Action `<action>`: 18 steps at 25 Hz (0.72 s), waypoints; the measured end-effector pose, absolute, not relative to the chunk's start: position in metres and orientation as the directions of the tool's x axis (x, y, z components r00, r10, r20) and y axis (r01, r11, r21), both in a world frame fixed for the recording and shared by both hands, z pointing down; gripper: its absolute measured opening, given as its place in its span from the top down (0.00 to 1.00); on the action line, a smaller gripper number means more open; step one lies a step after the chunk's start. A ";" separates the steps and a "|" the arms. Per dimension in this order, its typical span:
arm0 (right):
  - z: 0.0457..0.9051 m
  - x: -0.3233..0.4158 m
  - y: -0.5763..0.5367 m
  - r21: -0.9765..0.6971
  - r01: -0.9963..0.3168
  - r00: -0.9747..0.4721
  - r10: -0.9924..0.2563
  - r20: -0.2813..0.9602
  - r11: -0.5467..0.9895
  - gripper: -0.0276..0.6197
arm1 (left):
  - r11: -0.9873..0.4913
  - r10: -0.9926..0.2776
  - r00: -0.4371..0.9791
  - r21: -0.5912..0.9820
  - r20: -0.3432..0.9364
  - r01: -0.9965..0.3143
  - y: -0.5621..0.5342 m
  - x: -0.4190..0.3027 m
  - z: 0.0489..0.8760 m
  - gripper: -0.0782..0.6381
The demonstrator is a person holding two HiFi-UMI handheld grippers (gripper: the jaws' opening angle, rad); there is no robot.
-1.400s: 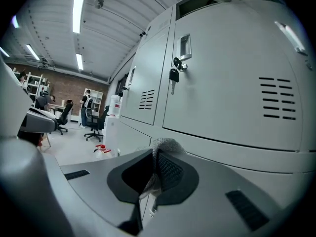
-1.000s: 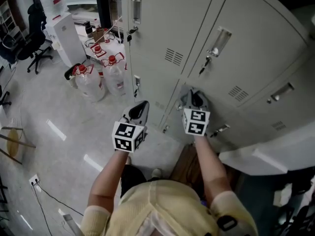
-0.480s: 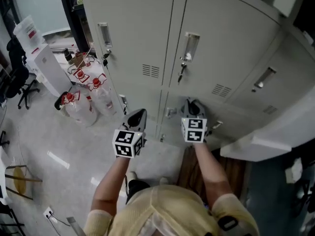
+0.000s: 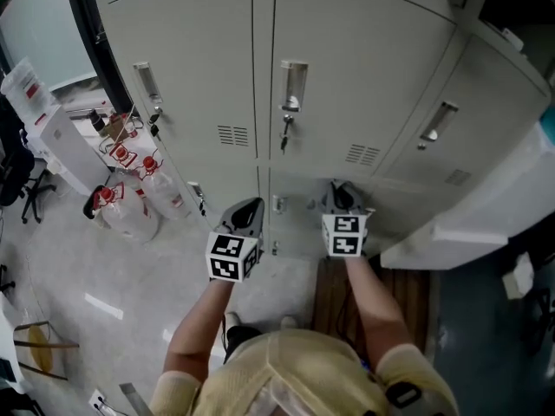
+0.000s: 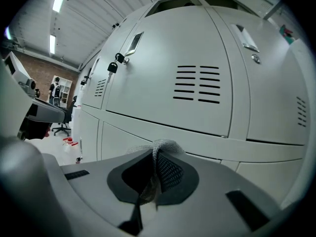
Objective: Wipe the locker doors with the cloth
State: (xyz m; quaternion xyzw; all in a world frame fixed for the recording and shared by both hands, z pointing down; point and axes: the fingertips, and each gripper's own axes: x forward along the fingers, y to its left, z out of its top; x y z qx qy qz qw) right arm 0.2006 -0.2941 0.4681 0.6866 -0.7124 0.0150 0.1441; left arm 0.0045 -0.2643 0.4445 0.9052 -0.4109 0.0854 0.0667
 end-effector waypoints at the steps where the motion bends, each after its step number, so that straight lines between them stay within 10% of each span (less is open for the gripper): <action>1: 0.468 0.206 -0.293 0.179 -0.983 -0.008 -0.974 0.225 0.049 0.95 | -0.658 -0.728 0.652 0.051 0.210 -0.751 -0.265 0.009 0.445 0.89; 18: 0.470 0.270 -0.265 0.178 -0.982 0.100 -0.964 0.245 -0.056 0.95 | -0.719 -0.674 0.707 0.031 0.213 -0.695 -0.264 0.064 0.453 0.89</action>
